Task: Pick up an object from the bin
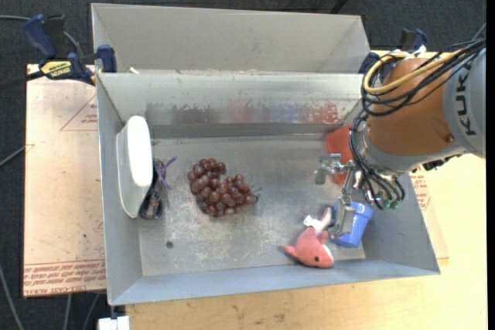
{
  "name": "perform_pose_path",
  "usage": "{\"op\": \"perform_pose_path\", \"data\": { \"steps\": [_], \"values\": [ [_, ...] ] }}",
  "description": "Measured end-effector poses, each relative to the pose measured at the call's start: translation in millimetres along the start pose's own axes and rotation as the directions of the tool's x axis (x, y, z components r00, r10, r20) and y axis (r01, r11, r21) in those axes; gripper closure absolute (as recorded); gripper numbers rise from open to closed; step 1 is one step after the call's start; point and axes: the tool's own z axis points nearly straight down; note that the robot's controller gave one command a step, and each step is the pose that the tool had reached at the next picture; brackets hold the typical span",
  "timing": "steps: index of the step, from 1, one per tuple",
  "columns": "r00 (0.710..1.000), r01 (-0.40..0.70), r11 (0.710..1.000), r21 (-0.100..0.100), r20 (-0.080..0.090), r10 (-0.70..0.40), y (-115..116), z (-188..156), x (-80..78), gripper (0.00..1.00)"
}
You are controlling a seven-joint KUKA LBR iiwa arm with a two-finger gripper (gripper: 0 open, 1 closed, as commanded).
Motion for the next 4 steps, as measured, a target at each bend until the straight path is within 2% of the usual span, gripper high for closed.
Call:
{"op": "perform_pose_path", "data": {
  "steps": [1,2,3,4],
  "values": [
    [1.000,0.002,1.000,0.001,0.008,-0.002,0.2,-4.3,-1.9,0.00],
    [0.997,0.080,0.997,0.000,0.010,-0.080,-41.7,36.6,-2.5,0.00],
    [0.980,0.199,0.980,0.000,0.002,-0.199,-64.7,44.8,3.1,0.00],
    [0.915,0.403,0.915,0.005,0.013,-0.403,-80.6,46.9,-8.6,0.00]
  ]
}}
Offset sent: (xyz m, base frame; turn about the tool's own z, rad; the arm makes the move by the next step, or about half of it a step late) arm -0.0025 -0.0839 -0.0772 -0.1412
